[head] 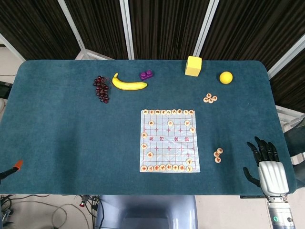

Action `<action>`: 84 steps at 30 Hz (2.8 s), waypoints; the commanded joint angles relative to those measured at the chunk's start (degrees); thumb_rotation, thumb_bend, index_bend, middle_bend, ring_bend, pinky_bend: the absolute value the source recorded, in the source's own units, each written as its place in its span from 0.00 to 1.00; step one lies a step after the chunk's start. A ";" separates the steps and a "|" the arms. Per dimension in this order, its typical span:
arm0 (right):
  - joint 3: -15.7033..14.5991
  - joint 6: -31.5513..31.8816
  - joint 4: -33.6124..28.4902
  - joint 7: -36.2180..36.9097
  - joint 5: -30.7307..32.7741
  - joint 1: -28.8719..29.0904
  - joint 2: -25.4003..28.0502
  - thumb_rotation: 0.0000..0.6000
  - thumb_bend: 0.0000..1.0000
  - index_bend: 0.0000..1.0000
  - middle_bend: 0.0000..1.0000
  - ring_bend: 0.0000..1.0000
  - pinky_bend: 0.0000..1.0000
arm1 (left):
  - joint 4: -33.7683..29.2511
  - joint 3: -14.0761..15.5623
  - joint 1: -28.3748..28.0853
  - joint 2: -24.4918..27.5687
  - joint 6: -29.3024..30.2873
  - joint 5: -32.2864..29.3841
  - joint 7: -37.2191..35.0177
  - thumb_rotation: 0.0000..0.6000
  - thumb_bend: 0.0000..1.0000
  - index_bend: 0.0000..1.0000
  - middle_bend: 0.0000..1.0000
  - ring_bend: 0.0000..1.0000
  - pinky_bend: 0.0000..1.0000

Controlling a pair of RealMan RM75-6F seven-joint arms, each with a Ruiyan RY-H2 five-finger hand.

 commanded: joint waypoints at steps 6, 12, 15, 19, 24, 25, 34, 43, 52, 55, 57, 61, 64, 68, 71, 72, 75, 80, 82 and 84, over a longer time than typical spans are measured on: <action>-0.38 -2.18 -0.97 2.08 -0.21 0.96 1.97 1.00 0.41 0.15 0.00 0.00 0.05 | 0.03 -0.09 -0.06 -0.14 -0.06 -0.18 0.17 1.00 0.04 0.05 0.00 0.00 0.07; 1.04 -7.53 -3.26 -1.30 -0.44 5.15 4.95 1.00 0.41 0.15 0.00 0.00 0.05 | -0.12 -0.09 -0.02 -0.01 -0.08 -0.18 -0.13 1.00 0.04 0.05 0.00 0.00 0.07; 2.82 -12.96 -6.21 -2.37 1.99 8.74 6.86 1.00 0.41 0.14 0.00 0.00 0.05 | -0.14 -0.04 0.01 0.06 -0.09 -0.13 -0.16 1.00 0.04 0.05 0.00 0.00 0.07; 6.75 -20.55 -9.21 -5.34 9.21 14.20 7.71 1.00 0.41 0.15 0.00 0.00 0.05 | -0.13 -0.11 -0.02 0.04 -0.18 -0.33 -0.17 1.00 0.04 0.05 0.00 0.00 0.07; 10.07 -26.96 -9.34 -11.63 19.02 20.25 5.66 1.00 0.41 0.15 0.00 0.00 0.05 | -0.07 -0.07 -0.11 -0.11 -0.32 -0.39 0.08 1.00 0.04 0.05 0.00 0.00 0.07; 10.31 -27.87 -8.93 -13.37 20.57 21.43 4.86 1.00 0.41 0.15 0.00 0.00 0.05 | -0.06 -0.06 -0.13 -0.13 -0.36 -0.41 0.13 1.00 0.04 0.05 0.00 0.00 0.07; 11.62 -31.11 -3.98 -23.10 34.94 29.74 -4.41 1.00 0.41 0.17 0.00 0.00 0.05 | 0.25 -0.15 -0.30 -0.33 -0.65 -0.75 0.30 1.00 0.04 0.05 0.00 0.00 0.07; 12.16 -31.17 3.45 -28.10 45.52 35.83 -12.76 1.00 0.41 0.22 0.00 0.00 0.05 | 0.41 -0.32 -0.45 -0.31 -1.03 -1.21 0.07 1.00 0.04 0.05 0.00 0.00 0.07; 12.31 -30.39 9.19 -31.49 52.32 39.99 -17.74 1.00 0.41 0.27 0.00 0.00 0.05 | 0.48 -0.46 -0.49 -0.19 -1.19 -1.57 -0.21 1.00 0.04 0.05 0.00 0.00 0.07; 12.15 -30.17 10.98 -32.23 53.88 41.12 -19.19 1.00 0.41 0.27 0.00 0.00 0.05 | 0.54 -0.46 -0.55 -0.21 -1.32 -1.67 -0.17 1.00 0.04 0.05 0.00 0.00 0.07; 12.05 -30.27 12.17 -32.57 54.89 41.72 -19.98 1.00 0.41 0.28 0.00 0.00 0.05 | 0.58 -0.46 -0.58 -0.24 -1.35 -1.68 -0.19 1.00 0.04 0.05 0.00 0.00 0.07; 11.91 -30.53 14.50 -32.96 56.61 42.62 -21.37 1.00 0.41 0.30 0.00 0.00 0.05 | 0.62 -0.53 -0.58 -0.22 -1.34 -1.82 -0.23 1.00 0.04 0.05 0.00 0.00 0.07; 11.86 -30.44 16.07 -33.02 57.40 43.13 -22.28 1.00 0.41 0.34 0.00 0.00 0.05 | 0.64 -0.60 -0.59 -0.20 -1.31 -1.93 -0.27 1.00 0.04 0.05 0.00 0.00 0.07; 11.99 -30.30 17.29 -32.66 57.92 43.55 -23.06 1.00 0.41 0.38 0.00 0.00 0.05 | 0.68 -0.60 -0.64 -0.21 -1.44 -2.05 -0.23 1.00 0.04 0.05 0.00 0.00 0.07; 11.86 -30.33 17.46 -32.47 57.91 43.72 -23.20 1.00 0.41 0.39 0.00 0.00 0.05 | 0.70 -0.58 -0.68 -0.26 -1.44 -2.05 -0.11 1.00 0.04 0.05 0.00 0.00 0.07; 11.76 -30.34 17.49 -32.45 57.89 43.76 -23.22 1.00 0.41 0.39 0.00 0.00 0.05 | 0.70 -0.57 -0.70 -0.28 -1.45 -2.04 -0.10 1.00 0.04 0.05 0.00 0.00 0.07; 11.46 -30.30 18.08 -32.61 58.01 44.00 -23.66 1.00 0.41 0.39 0.00 0.00 0.05 | 0.74 -0.54 -0.71 -0.30 -1.48 -2.07 -0.07 1.00 0.04 0.05 0.00 0.00 0.07; 11.67 -30.84 19.42 -32.51 58.80 44.63 -24.55 1.00 0.41 0.41 0.00 0.00 0.05 | 0.72 -0.56 -0.66 -0.27 -1.31 -2.02 -0.14 1.00 0.04 0.05 0.00 0.00 0.07; 11.66 -31.15 19.80 -32.68 59.15 44.89 -24.66 1.00 0.41 0.41 0.00 0.00 0.05 | 0.69 -0.58 -0.62 -0.24 -1.20 -2.00 -0.18 1.00 0.04 0.05 0.00 0.00 0.07; 11.75 -31.18 20.28 -32.86 59.49 45.16 -24.85 1.00 0.41 0.42 0.00 0.00 0.05 | 0.66 -0.58 -0.58 -0.21 -1.05 -1.91 -0.15 1.00 0.04 0.05 0.00 0.00 0.07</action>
